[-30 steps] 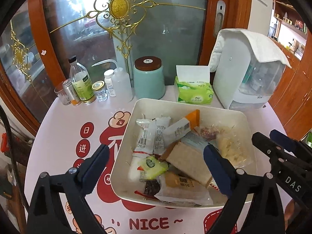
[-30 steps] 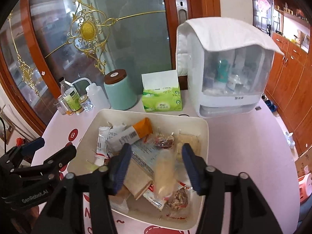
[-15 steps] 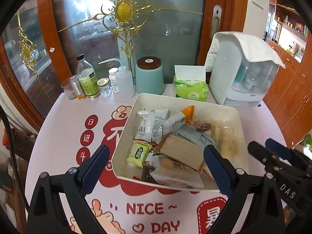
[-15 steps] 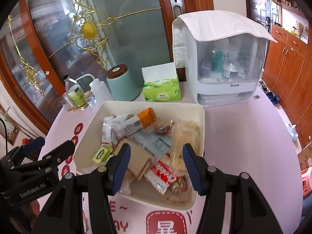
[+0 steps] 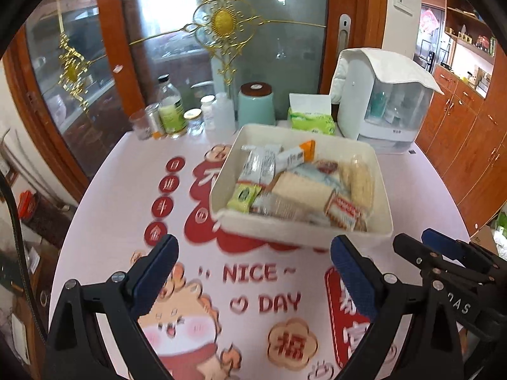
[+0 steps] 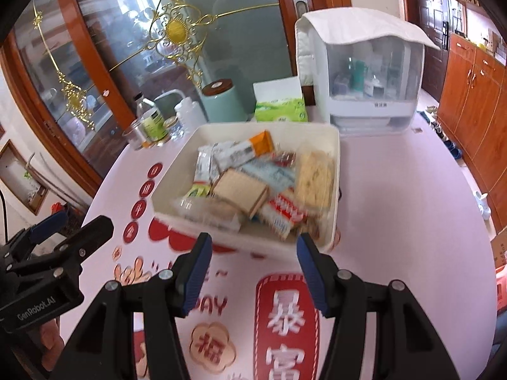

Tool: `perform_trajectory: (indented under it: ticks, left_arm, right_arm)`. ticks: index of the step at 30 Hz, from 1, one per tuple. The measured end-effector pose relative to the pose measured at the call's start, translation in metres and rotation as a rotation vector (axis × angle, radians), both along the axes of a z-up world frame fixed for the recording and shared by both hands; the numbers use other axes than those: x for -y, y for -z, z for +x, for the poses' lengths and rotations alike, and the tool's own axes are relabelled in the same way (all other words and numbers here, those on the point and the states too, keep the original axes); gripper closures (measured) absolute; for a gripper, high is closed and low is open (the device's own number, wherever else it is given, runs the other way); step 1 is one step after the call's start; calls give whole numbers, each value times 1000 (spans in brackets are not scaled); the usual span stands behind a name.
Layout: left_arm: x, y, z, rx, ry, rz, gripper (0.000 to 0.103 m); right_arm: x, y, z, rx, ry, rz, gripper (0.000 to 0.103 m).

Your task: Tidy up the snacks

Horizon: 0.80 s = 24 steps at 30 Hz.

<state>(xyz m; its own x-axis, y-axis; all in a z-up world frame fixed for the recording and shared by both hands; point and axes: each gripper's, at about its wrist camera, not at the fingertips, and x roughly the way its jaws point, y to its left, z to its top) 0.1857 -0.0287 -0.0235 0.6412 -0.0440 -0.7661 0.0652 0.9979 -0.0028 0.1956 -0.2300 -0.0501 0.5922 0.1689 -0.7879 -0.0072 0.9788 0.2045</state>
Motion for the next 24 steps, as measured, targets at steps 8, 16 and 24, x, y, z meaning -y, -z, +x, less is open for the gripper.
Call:
perform_trajectory:
  ticks: [8, 16, 24]
  left_arm:
    - [-26, -8, -60, -13, -33, -9, 7]
    - [-34, -15, -106, -25, -7, 1, 7]
    - [-36, -22, -133, -36, 6, -31, 7]
  right_arm:
    - [-18, -6, -61, -27, -12, -7, 47]
    - [-34, -26, -107, -2, -31, -24, 47]
    - [-48, -42, -136, 9, -46, -7, 47]
